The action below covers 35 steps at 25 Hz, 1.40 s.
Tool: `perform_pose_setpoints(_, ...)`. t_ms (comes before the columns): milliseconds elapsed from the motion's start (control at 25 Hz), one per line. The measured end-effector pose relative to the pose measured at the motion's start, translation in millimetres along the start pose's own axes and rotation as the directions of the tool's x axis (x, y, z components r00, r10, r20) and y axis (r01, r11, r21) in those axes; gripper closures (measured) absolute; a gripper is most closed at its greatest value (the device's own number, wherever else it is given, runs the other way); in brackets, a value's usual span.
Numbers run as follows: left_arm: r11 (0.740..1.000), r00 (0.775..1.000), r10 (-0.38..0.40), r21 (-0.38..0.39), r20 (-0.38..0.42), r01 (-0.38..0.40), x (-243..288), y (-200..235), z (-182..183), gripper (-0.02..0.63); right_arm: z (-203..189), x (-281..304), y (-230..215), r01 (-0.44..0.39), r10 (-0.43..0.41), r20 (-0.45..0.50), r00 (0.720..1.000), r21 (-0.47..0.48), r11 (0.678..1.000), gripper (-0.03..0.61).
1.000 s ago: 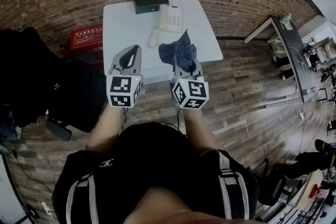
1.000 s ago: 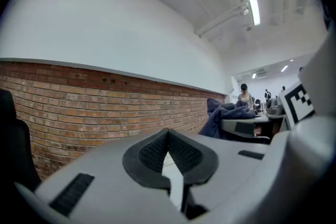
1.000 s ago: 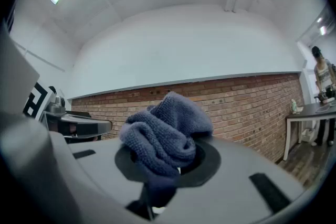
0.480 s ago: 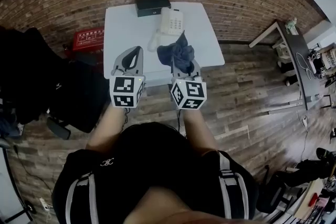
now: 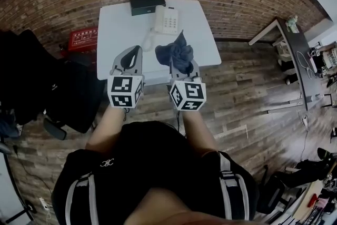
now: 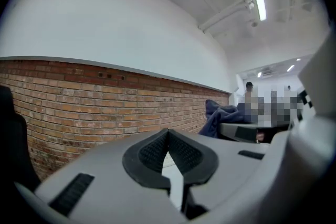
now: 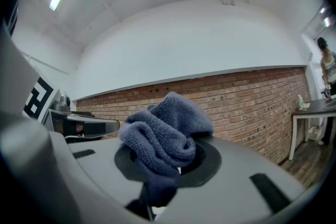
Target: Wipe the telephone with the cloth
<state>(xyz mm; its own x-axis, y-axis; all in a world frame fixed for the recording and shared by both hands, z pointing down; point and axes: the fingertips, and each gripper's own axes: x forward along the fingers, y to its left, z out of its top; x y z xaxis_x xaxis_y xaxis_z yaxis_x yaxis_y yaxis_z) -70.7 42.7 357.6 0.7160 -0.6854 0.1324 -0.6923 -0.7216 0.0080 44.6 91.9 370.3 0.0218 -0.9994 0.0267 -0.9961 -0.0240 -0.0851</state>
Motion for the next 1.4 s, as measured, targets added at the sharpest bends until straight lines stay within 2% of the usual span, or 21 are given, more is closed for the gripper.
perform_pose_setpoints(240, 1.000, 1.000, 0.009, -0.005, 0.000, -0.009, 9.8, -19.0, -5.6, 0.620, -4.8, -5.6, -19.4, -0.016, 0.016, 0.002, 1.000, -0.017, 1.000, 0.518)
perform_pose_setpoints(440, 0.994, 0.998, -0.040, -0.101, -0.042, 0.035, 25.0, -23.5, -19.6, 0.620, -14.2, -1.1, -34.2, 0.002, -0.003, -0.016, 1.000, -0.016, 1.000, 0.518)
perform_pose_setpoints(560, 0.995, 0.999, -0.035, -0.099, -0.041, 0.031, 43.5, -11.3, -23.2, 0.620, -23.0, 13.0, -41.0, 0.019, -0.019, -0.034, 0.999, -0.017, 1.000, 0.518)
perform_pose_setpoints(720, 0.993, 0.996, -0.077, -0.087, -0.034, 0.074, 80.8, 1.6, -27.5, 0.620, -31.5, 44.6, -50.8, 0.045, -0.048, -0.056, 0.997, -0.041, 0.998, 0.518)
perform_pose_setpoints(920, 0.991, 0.993, -0.115, -0.076, -0.021, 0.113, 125.2, 25.0, -17.2, 0.620, -21.4, 90.2, -60.8, 0.096, -0.100, -0.032, 0.995, -0.098, 0.991, 0.518)
perform_pose_setpoints(1400, 0.981, 0.988, -0.150, -0.133, -0.043, 0.143, 203.2, 100.7, -26.9, 0.620, -21.0, 196.2, -68.5, 0.130, -0.139, -0.069, 0.988, -0.125, 0.984, 0.517)
